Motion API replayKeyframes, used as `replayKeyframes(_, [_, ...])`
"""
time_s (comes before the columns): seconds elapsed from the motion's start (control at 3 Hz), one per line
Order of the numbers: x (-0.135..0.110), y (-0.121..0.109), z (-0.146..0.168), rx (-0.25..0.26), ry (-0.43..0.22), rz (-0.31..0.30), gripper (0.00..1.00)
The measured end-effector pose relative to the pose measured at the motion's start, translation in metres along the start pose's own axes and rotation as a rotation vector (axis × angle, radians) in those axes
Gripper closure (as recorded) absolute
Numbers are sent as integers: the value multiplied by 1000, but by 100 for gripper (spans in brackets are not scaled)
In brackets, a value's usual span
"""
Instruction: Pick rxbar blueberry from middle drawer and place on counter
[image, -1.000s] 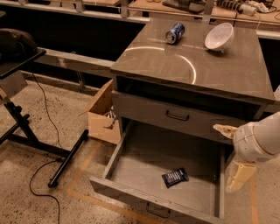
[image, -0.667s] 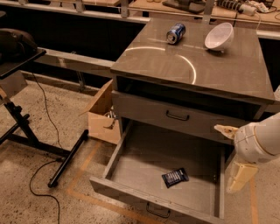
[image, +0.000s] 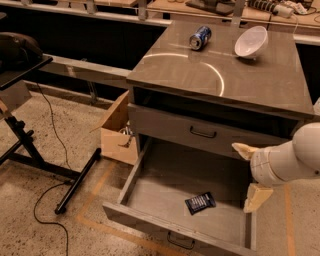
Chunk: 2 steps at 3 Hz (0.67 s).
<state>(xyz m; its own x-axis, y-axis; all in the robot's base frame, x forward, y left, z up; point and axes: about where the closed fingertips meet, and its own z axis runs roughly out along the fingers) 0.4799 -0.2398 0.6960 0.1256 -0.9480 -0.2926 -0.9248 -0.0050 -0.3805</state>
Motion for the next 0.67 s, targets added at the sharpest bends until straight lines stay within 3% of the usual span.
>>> replayKeyframes(0.33, [14,-9,50,-10,-19,-43,0])
replayKeyframes(0.67, [34,-3,100,-57,-27,-41,0])
